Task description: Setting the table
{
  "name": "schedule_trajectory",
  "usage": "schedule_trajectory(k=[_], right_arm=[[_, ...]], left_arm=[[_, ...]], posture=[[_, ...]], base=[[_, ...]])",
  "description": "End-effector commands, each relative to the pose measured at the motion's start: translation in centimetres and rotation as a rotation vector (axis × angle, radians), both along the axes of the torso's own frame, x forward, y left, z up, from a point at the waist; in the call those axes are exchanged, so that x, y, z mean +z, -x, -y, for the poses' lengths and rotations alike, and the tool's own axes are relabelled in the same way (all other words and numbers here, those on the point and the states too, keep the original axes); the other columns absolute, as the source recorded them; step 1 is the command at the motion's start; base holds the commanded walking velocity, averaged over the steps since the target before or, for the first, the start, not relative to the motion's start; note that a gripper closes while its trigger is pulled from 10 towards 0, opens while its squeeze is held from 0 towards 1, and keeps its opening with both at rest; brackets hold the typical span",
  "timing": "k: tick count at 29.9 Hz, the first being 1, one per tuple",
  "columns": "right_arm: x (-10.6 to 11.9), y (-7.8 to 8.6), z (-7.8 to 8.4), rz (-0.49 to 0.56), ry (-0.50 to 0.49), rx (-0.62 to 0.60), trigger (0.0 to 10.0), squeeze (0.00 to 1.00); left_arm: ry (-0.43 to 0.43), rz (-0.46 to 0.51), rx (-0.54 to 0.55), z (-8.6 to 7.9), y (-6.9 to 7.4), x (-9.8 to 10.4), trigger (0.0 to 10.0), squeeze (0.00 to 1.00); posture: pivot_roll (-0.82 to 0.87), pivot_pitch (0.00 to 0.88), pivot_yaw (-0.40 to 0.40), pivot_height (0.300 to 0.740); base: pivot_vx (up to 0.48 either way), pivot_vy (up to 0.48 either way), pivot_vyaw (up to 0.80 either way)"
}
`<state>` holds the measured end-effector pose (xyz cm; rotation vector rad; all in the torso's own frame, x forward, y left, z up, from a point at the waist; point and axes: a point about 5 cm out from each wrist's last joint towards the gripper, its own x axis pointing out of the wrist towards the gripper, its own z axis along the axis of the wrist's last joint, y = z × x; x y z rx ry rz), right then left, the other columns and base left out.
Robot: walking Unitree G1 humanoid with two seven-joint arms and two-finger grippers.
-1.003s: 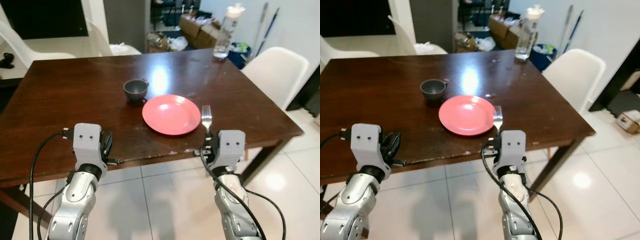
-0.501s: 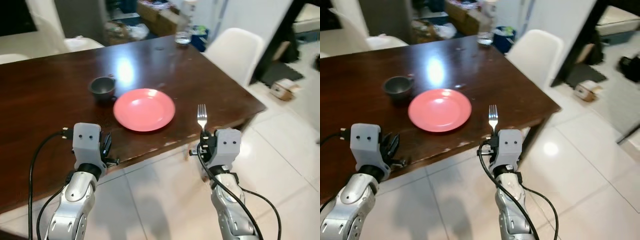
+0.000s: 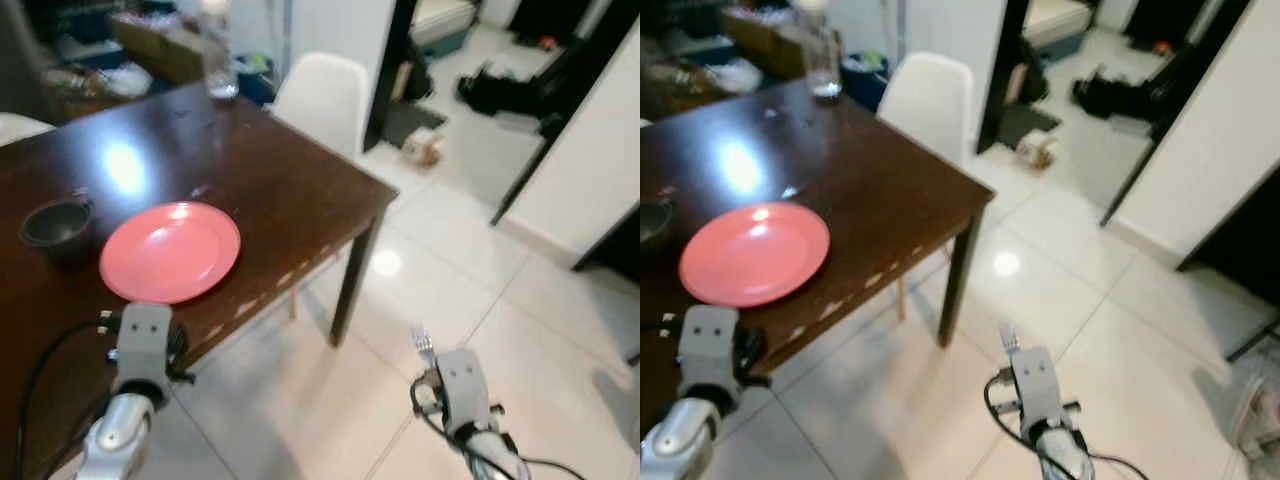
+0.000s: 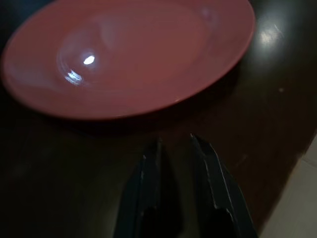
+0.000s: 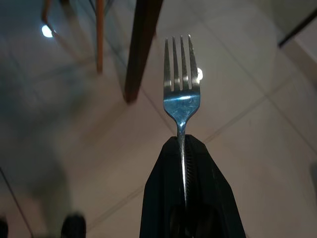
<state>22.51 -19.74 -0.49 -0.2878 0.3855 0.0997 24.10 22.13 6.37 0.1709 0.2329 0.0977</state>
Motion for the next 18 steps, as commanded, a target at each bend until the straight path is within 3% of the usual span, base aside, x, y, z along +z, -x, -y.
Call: schedule_trajectory(k=[1, 6, 10, 14, 16, 18], right_arm=[[-1.2, 1.2, 0.2, -0.047, 0.02, 0.004, 10.0, 0.0], [-3.1, 3.1, 0.6, -0.123, 0.052, -0.001, 10.0, 0.0], [-2.1, 2.2, 0.8, -0.056, 0.047, -0.026, 10.0, 0.0], [0.6, -0.5, 1.2, 0.088, 0.027, -0.051, 10.0, 0.0], [1.4, -1.5, 1.1, 0.128, 0.026, -0.041, 10.0, 0.0], [2.1, -2.2, 0.8, 0.158, 0.026, -0.024, 10.0, 0.0]], left_arm=[[-0.011, -0.161, 0.025, -0.5, 1.8, -3.4, 10.0, 0.0], [-0.005, -0.269, 0.097, -2.0, 3.5, -6.3, 10.0, 0.0], [0.039, -0.241, 0.123, -2.1, 3.0, -6.0, 10.0, 0.0], [0.238, -0.092, 0.185, -1.8, 0.8, -3.5, 10.0, 0.0], [0.316, 0.025, 0.192, -1.7, -0.7, -1.1, 10.0, 0.0], [0.339, 0.161, 0.174, -1.7, -2.3, 2.2, 10.0, 0.0]], posture=[[-0.04, 0.024, 0.026, 0.74], [-0.04, 0.025, 0.027, 0.74], [-0.04, 0.027, 0.027, 0.74], [-0.05, 0.028, 0.025, 0.74], [-0.05, 0.029, 0.021, 0.74], [-0.04, 0.03, 0.016, 0.74]], base=[[0.0, 0.0, -0.8], [0.0, 0.0, -0.8], [0.0, 0.0, -0.8], [0.0, 0.0, -0.8], [0.0, 0.0, -0.8], [0.0, 0.0, -0.8]])
